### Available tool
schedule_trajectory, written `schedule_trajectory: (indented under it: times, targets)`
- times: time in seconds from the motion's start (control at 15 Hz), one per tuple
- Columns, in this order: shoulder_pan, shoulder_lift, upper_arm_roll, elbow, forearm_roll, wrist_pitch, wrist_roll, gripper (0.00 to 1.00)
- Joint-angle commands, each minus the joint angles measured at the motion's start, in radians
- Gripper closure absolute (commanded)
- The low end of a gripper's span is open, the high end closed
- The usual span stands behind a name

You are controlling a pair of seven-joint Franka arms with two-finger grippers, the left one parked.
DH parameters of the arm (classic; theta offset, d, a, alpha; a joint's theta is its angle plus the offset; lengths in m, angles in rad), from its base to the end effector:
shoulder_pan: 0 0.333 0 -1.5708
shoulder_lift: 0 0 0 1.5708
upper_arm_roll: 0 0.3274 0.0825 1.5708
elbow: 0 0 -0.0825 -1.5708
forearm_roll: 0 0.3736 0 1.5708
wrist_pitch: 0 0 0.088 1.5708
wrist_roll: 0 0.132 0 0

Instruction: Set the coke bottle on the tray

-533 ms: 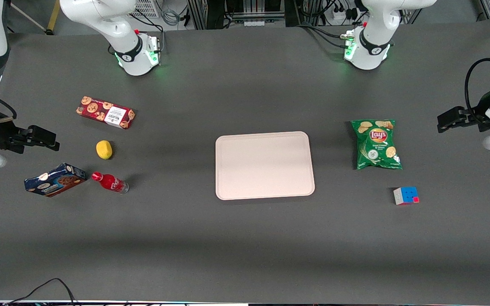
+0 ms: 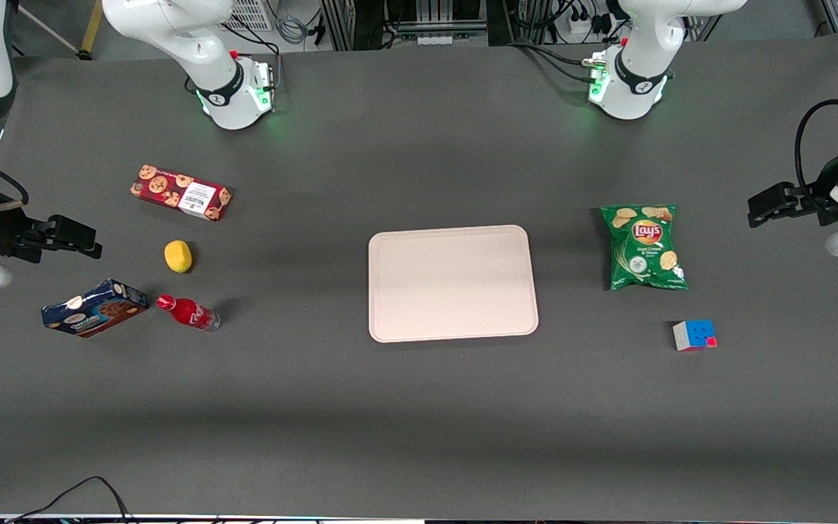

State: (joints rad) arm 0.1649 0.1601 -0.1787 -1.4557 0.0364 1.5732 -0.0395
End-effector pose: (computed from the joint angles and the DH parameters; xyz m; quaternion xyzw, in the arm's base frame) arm 0.5924 0.0048 0.5744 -0.9997 -0.0133 0.0199 0.0045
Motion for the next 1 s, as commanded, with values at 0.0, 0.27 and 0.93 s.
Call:
schedule_trajectory:
  times: [0.0, 0.27, 0.93]
  targets:
    - [0.007, -0.046, -0.002, -0.182, -0.016, 0.163, 0.009, 0.0]
    - [0.015, -0.027, 0.001, -0.297, -0.02, 0.322, -0.026, 0.0]
    - [0.018, 0.065, 0.01, -0.549, -0.055, 0.7, -0.086, 0.0]
